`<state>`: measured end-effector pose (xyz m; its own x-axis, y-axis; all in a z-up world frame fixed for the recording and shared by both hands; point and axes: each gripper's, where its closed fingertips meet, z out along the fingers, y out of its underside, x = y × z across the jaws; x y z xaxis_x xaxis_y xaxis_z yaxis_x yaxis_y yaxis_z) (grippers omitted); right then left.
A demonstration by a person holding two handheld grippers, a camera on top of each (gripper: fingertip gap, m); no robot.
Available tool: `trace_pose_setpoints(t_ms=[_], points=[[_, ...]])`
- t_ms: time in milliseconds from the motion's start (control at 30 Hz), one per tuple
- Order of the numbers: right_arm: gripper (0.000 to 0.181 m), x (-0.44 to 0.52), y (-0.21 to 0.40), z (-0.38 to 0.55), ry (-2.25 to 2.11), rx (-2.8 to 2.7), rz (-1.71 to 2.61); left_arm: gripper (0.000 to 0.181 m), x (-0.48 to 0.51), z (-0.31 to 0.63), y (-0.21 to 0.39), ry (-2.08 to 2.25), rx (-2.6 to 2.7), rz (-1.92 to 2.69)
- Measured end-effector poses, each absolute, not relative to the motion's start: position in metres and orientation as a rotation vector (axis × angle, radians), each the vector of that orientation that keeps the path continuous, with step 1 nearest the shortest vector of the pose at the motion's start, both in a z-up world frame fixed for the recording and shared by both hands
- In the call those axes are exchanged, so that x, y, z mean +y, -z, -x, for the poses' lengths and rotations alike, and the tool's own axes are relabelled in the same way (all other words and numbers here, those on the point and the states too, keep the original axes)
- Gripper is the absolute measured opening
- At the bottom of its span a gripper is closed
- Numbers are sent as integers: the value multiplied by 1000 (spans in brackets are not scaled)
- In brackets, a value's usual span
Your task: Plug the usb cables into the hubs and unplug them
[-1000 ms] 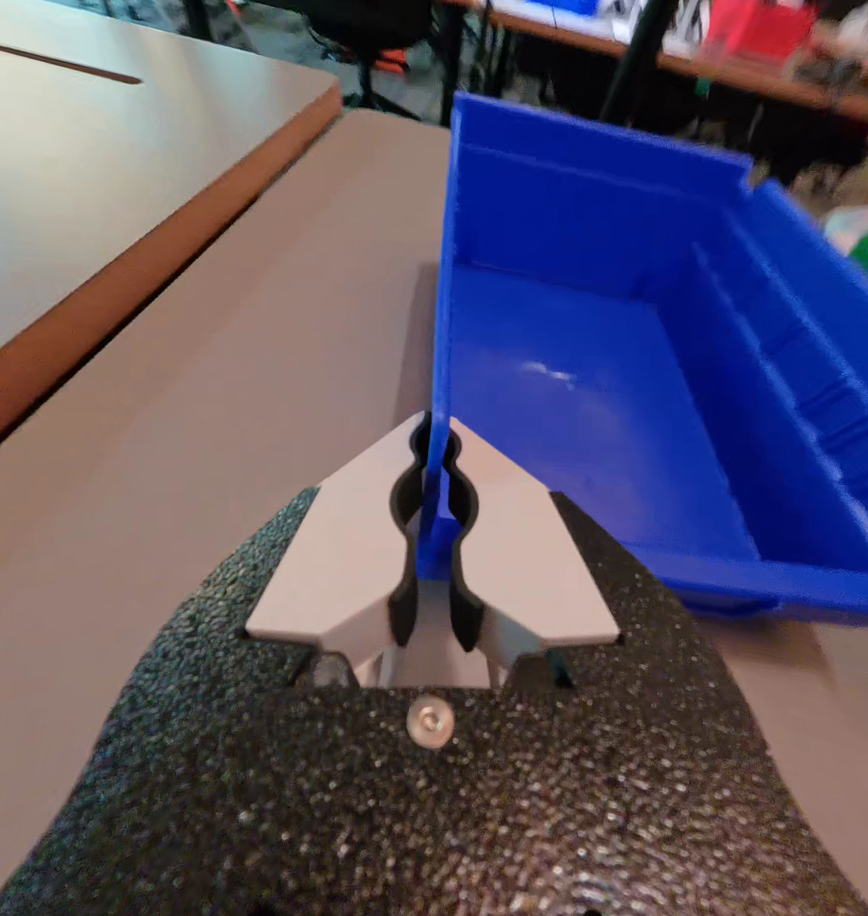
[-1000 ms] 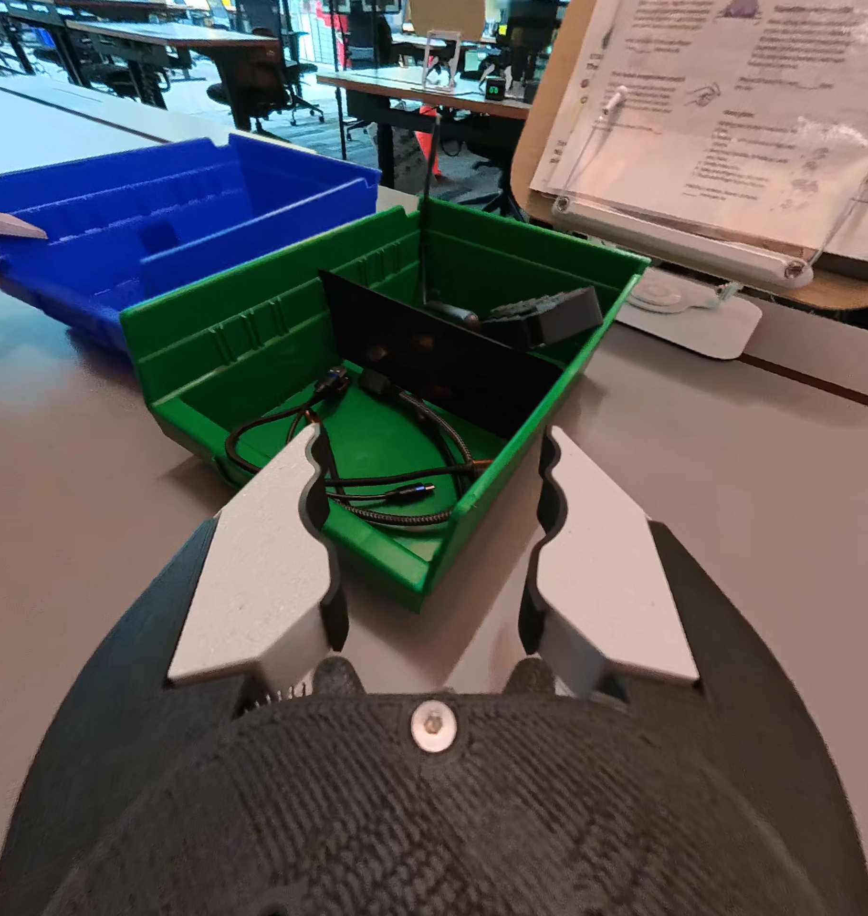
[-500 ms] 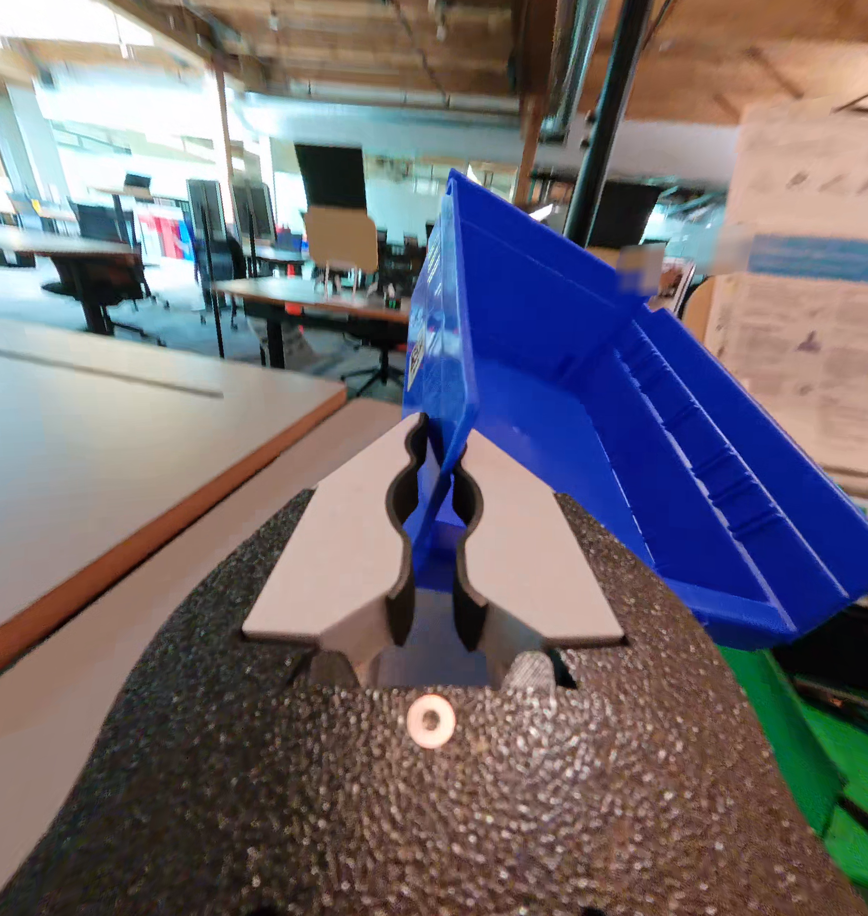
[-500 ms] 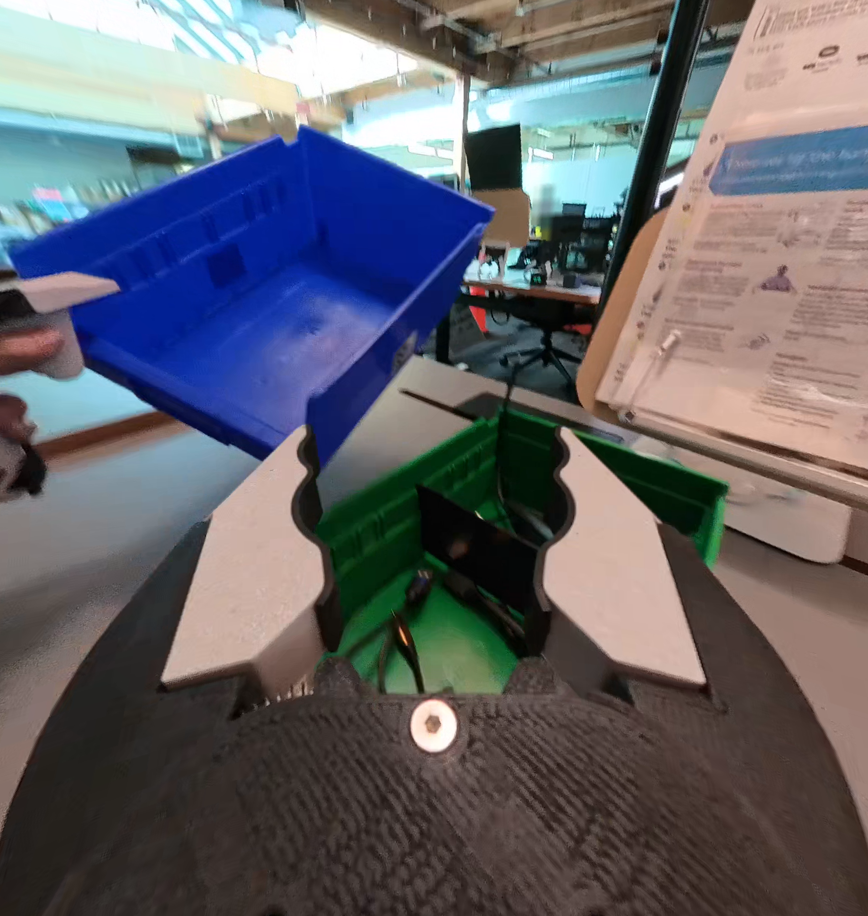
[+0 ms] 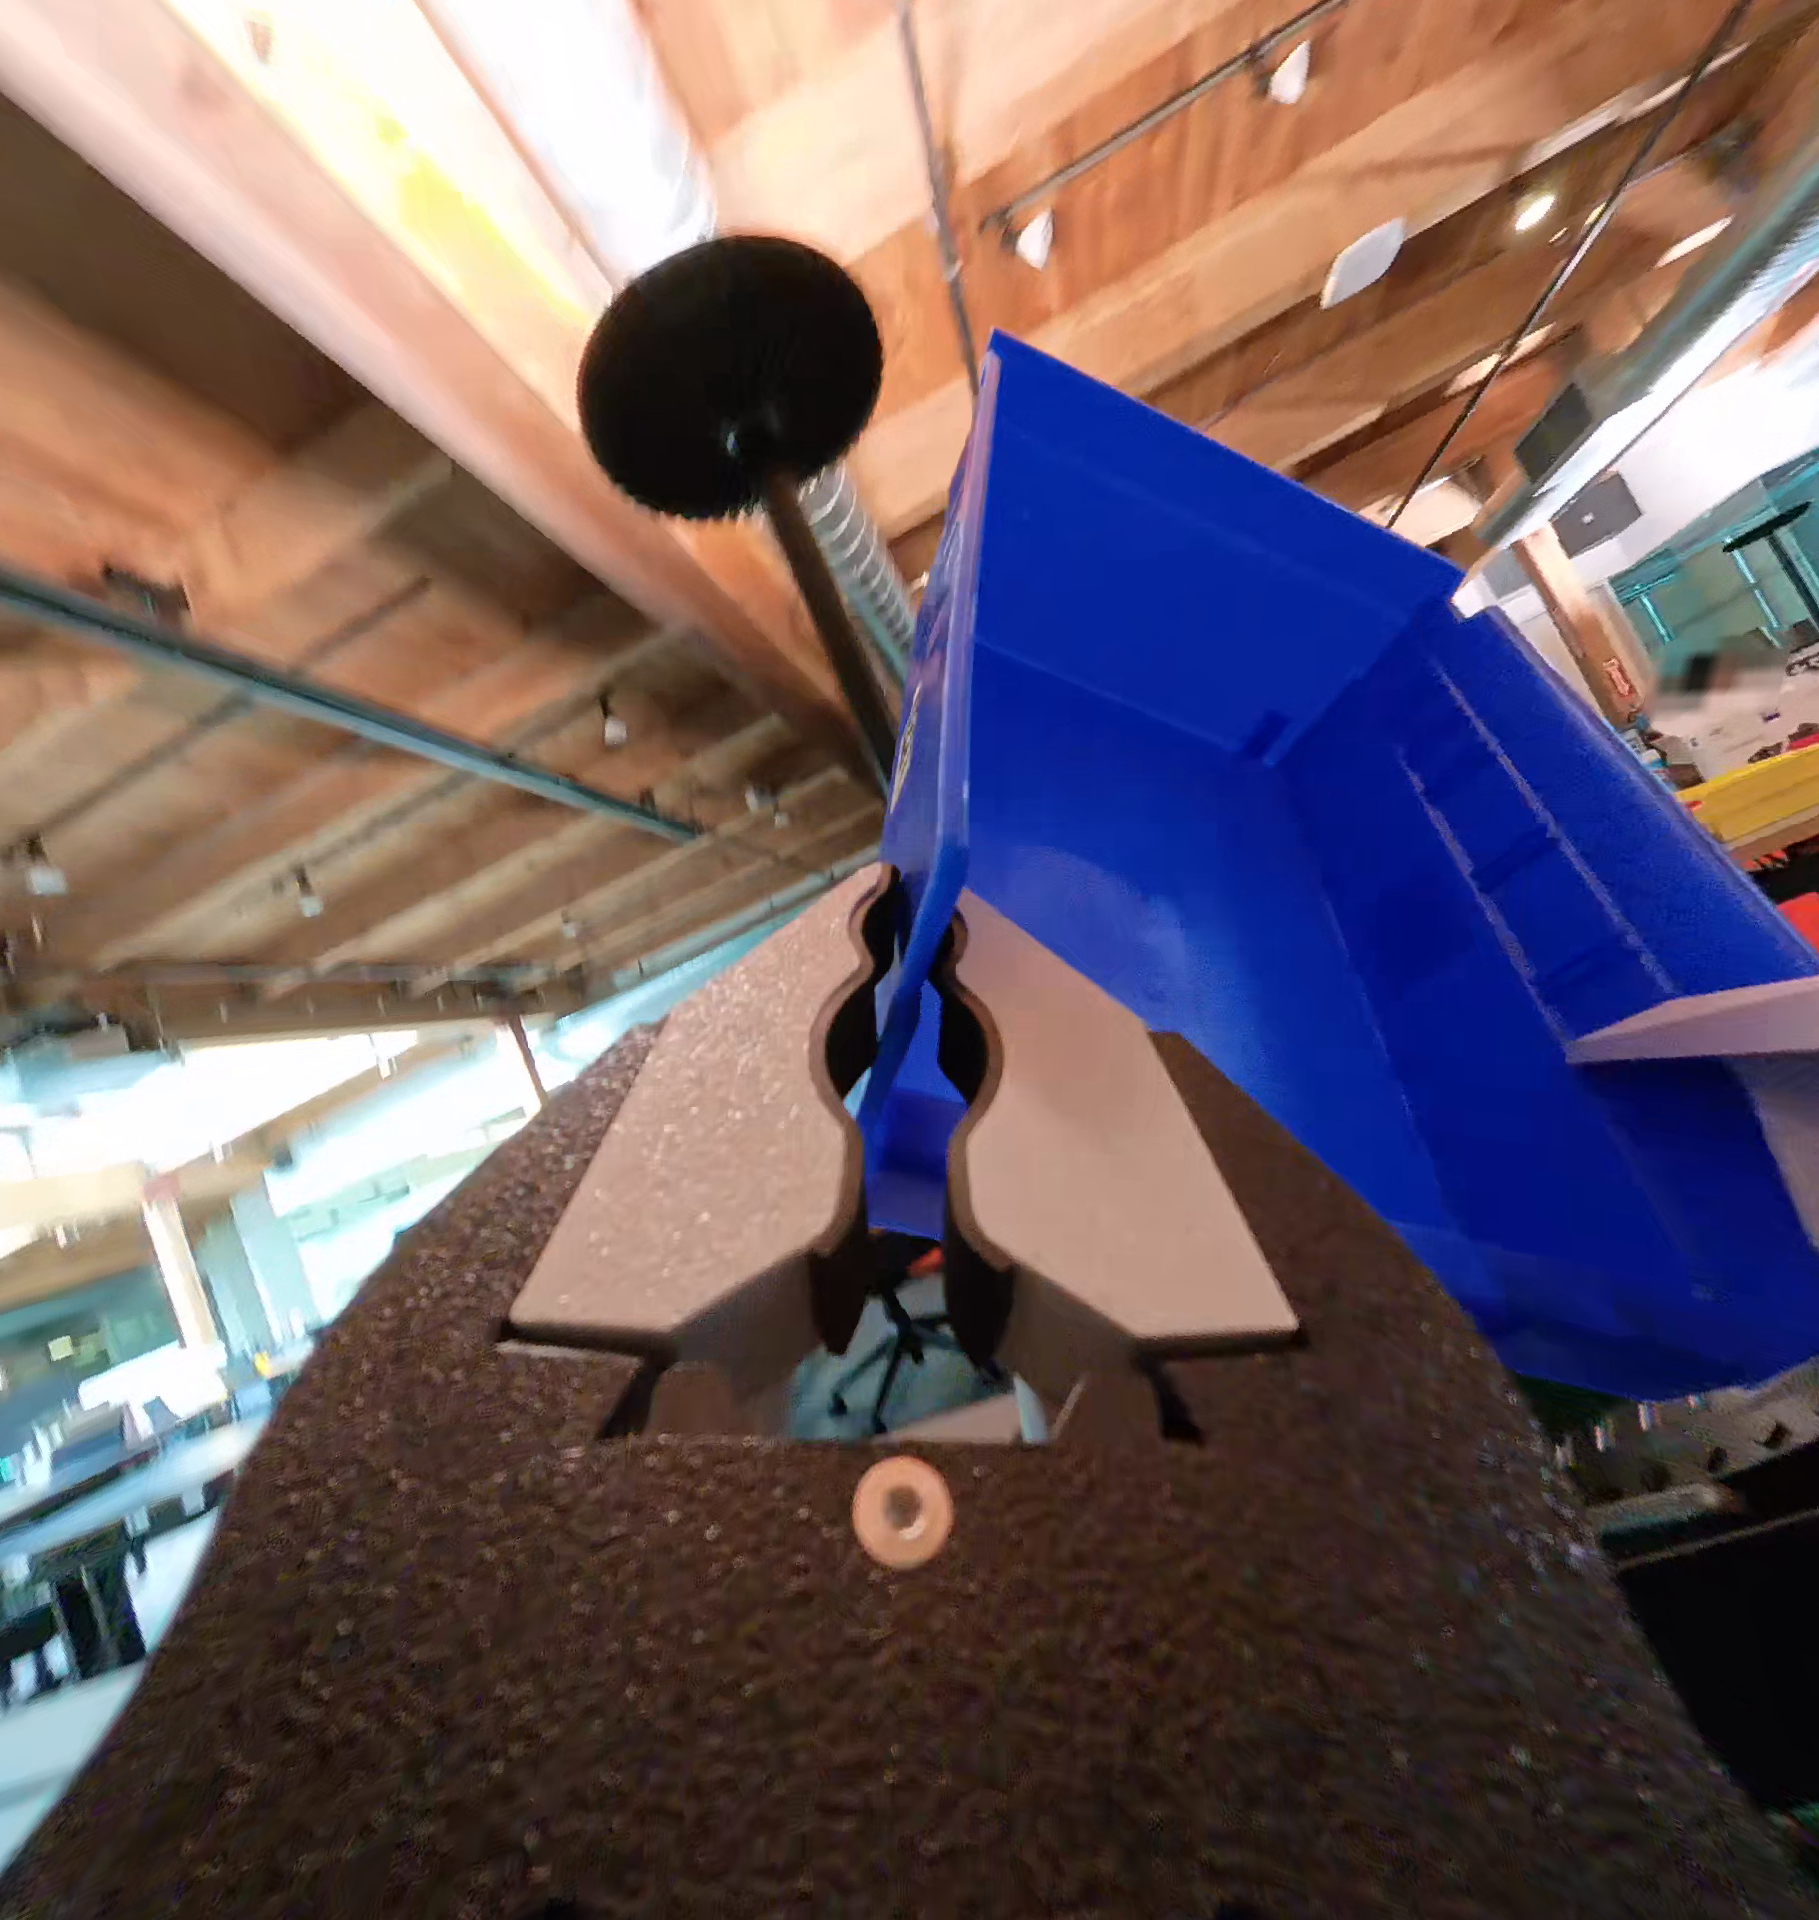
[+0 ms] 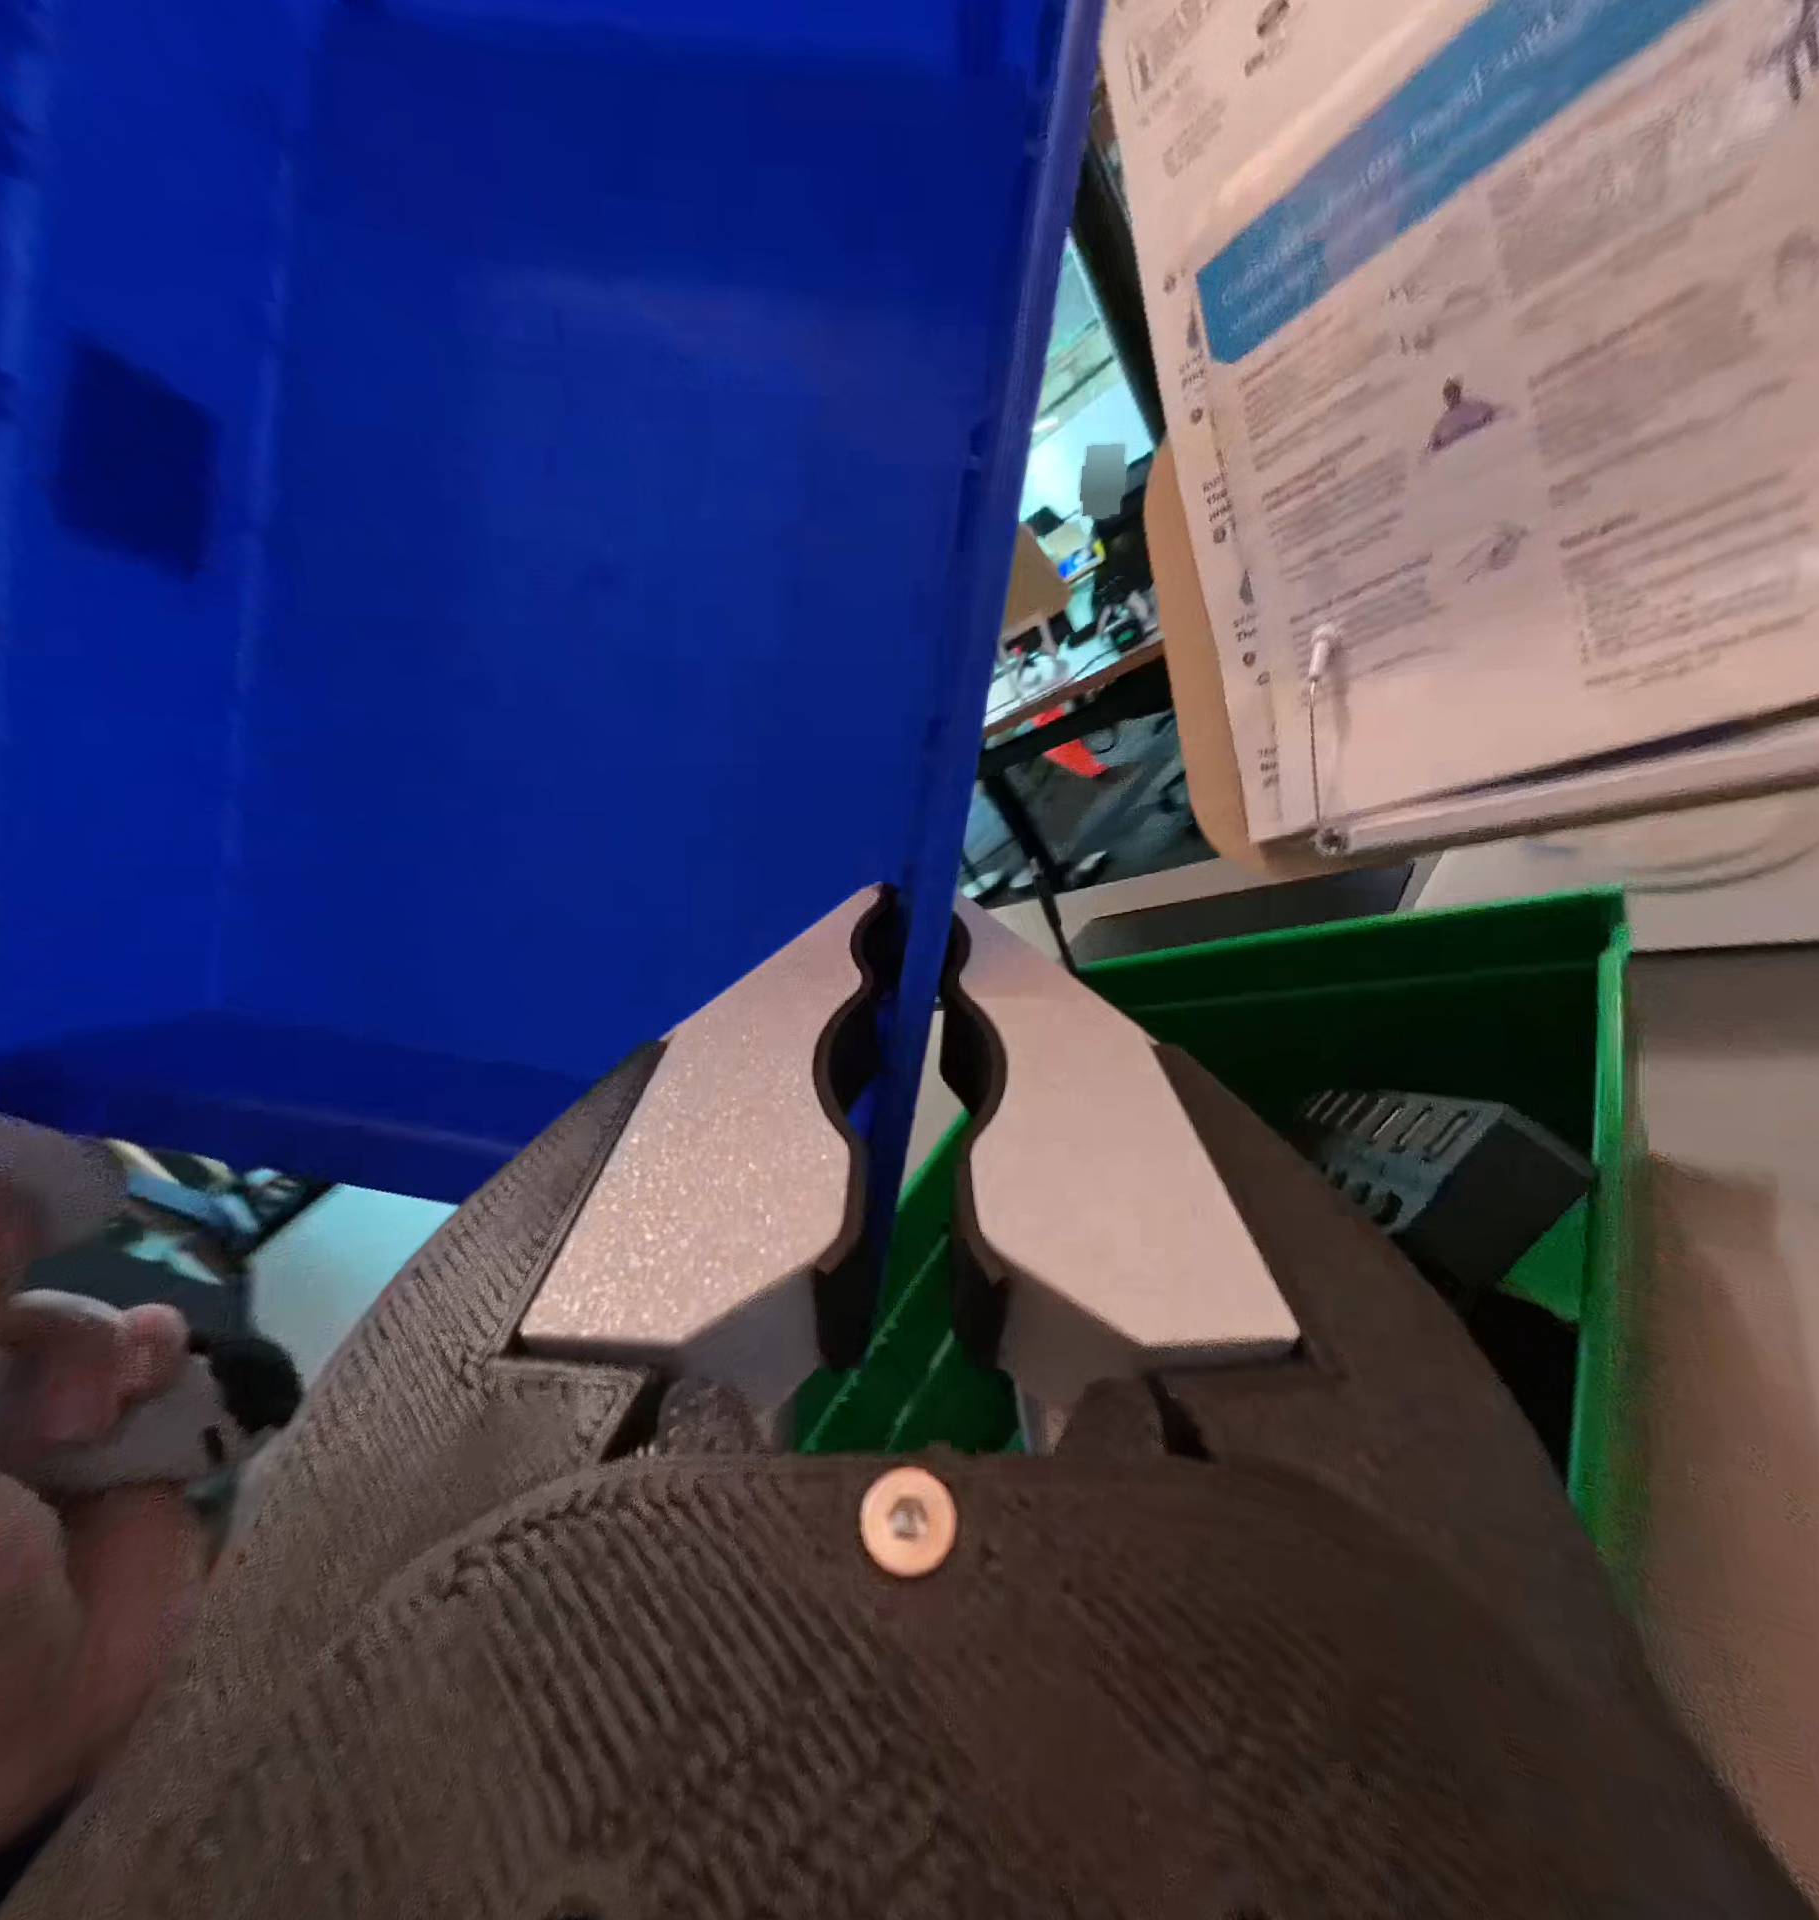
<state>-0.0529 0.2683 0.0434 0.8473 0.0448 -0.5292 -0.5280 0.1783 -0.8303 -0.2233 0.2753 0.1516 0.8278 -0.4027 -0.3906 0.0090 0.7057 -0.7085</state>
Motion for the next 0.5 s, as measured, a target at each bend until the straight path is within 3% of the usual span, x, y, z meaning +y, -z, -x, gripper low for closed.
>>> trace_pose_setpoints(t_ms=[233,333,500], points=[[3,247,-43,11,-517,588,1191,6,239,179,-155,292,656,641],[5,237,-44,-12,-583,652,1123,29,222,165,-150,349,727,600],[6,206,-51,-60,-568,721,1052,48,202,154,-124,347,845,565]])
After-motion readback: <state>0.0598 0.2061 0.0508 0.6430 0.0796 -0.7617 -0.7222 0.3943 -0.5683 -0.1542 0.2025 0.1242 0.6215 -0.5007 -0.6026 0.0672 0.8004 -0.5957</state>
